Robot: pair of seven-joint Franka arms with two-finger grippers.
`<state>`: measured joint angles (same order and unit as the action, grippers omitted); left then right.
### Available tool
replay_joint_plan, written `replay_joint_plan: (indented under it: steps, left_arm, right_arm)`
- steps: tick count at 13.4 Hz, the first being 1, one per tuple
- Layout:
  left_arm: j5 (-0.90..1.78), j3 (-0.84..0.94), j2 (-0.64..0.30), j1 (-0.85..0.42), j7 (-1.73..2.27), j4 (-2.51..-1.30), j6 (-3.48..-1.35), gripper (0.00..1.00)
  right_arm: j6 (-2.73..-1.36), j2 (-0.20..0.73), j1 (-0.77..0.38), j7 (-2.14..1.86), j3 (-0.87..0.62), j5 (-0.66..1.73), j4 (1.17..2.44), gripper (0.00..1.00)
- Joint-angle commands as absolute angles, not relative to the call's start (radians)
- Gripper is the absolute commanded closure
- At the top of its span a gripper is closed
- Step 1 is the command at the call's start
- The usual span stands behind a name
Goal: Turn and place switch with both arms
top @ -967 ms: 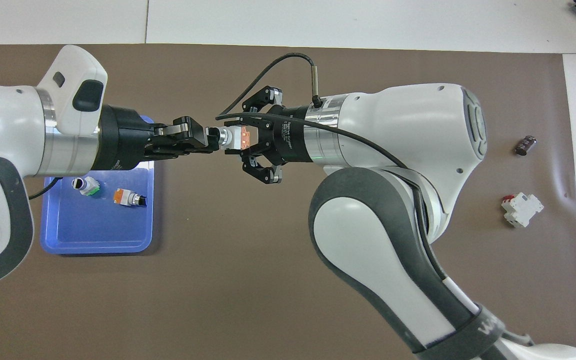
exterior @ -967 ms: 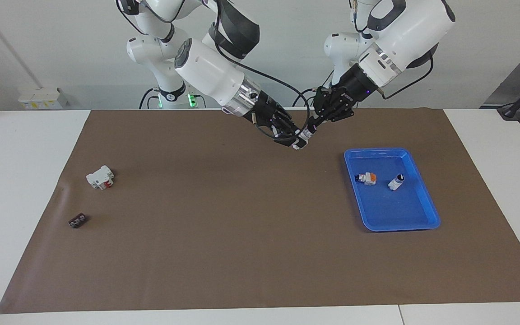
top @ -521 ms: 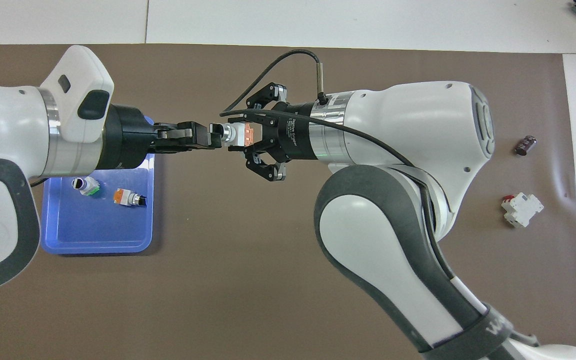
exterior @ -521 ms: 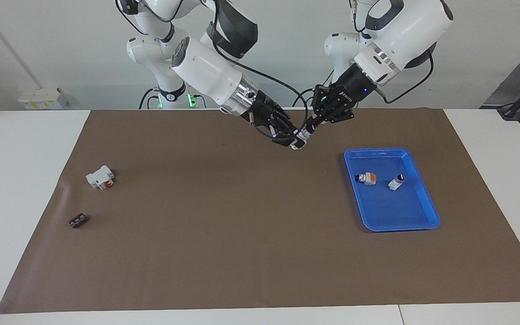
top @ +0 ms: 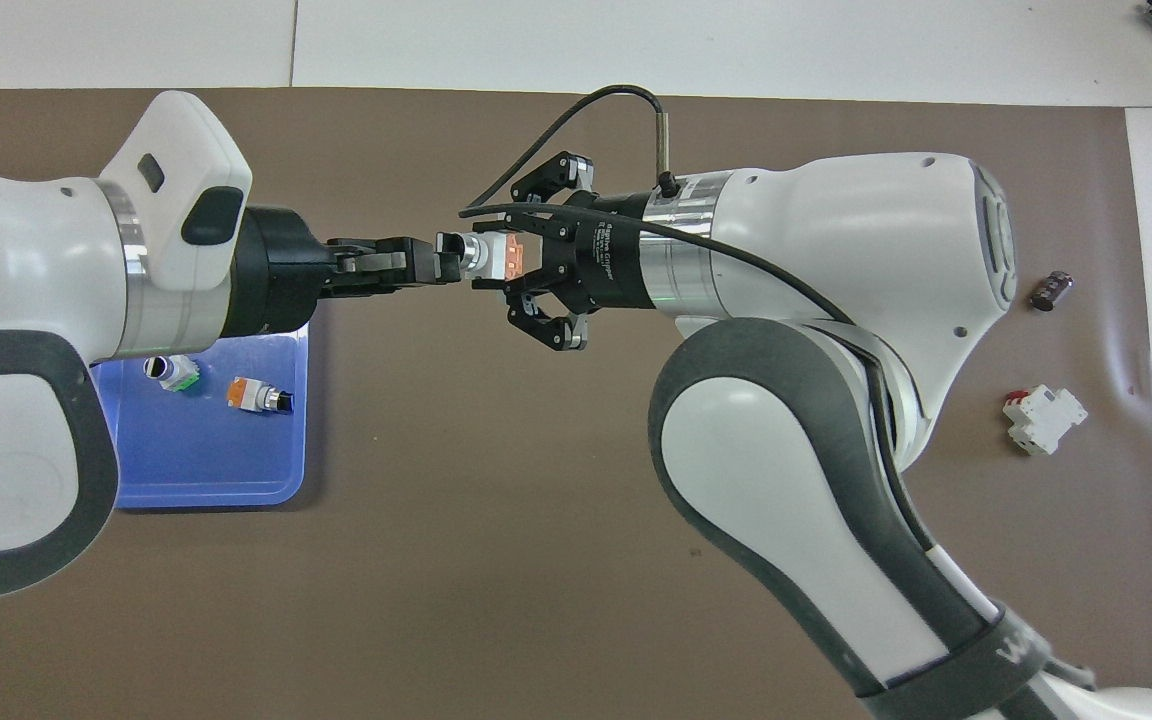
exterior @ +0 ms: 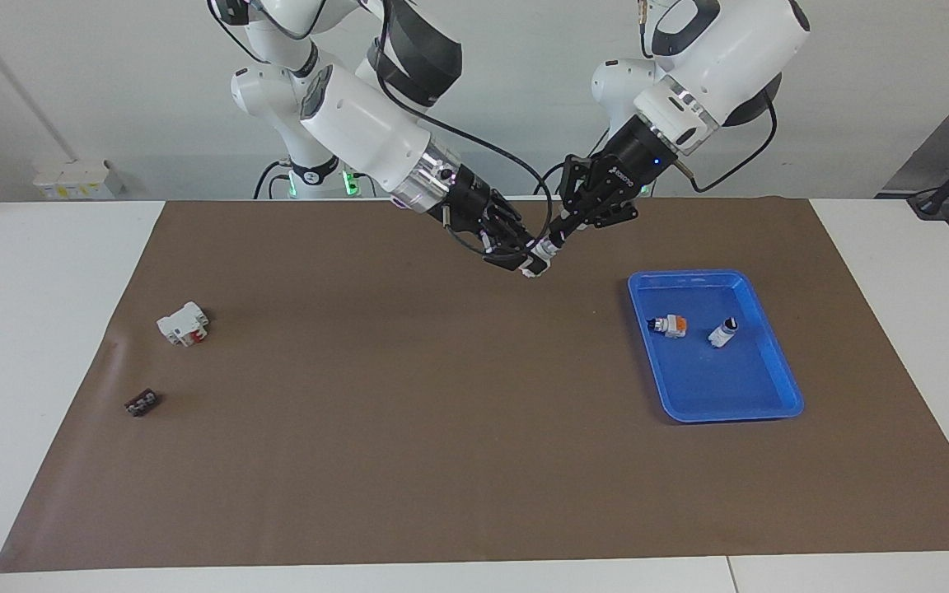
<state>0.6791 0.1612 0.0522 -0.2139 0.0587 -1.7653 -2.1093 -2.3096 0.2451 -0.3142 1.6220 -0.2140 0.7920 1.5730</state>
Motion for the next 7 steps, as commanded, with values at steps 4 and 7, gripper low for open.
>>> replay_joint_plan:
  steps: [4, 7]
  left_arm:
    - [0.669, 0.152, 0.066, -0.229, 0.043, -1.799, -2.152, 1.00]
    - [0.669, 0.152, 0.066, -0.225, 0.044, -1.799, -2.148, 1.00]
  right_arm:
    - [-2.290, 0.215, -0.310, 1.611, -0.225, 0.793, 1.589, 1.00]
    - [-2.290, 0.215, -0.308, 1.611, -0.224, 0.793, 1.589, 1.00]
